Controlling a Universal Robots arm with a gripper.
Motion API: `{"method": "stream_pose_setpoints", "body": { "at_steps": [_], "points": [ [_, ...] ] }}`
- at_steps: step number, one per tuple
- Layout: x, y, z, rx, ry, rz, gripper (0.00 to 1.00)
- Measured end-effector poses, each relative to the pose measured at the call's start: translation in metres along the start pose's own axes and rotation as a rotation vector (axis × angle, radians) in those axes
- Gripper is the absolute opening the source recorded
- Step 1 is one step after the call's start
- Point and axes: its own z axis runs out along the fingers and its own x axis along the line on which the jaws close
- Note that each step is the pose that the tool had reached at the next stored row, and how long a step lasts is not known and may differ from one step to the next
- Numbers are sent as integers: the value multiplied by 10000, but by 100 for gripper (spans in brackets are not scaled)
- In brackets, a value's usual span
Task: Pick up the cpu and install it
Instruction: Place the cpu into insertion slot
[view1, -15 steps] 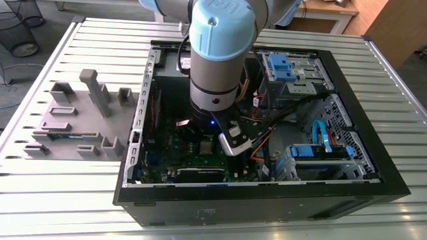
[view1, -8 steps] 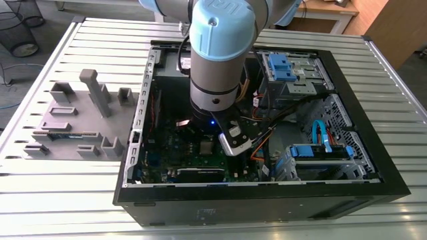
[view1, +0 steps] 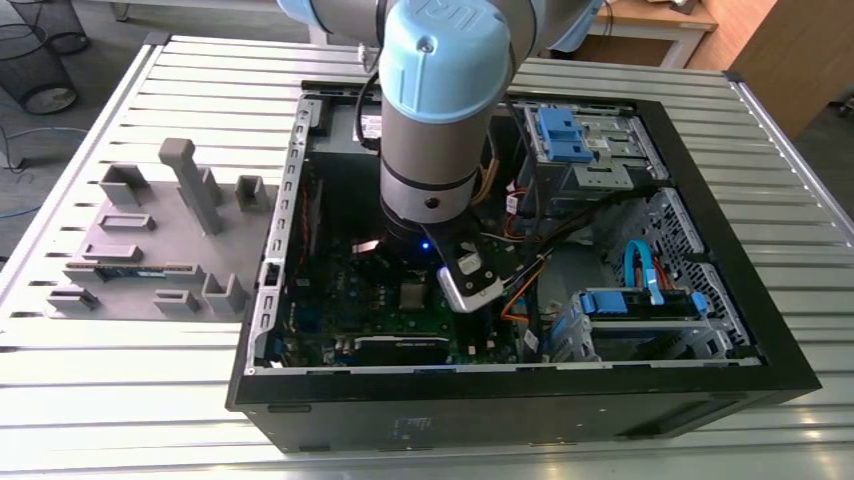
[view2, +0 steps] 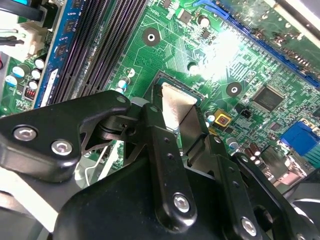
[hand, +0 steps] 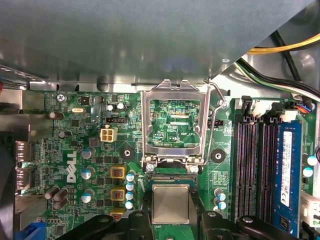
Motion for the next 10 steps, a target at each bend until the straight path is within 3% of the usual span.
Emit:
{"method": "stream_pose_setpoints", "body": {
  "at_steps": [6, 10],
  "points": [
    [0, 0, 5, -10, -2, 0, 39],
    [0, 0, 5, -107, -5, -1, 39]
  ]
}}
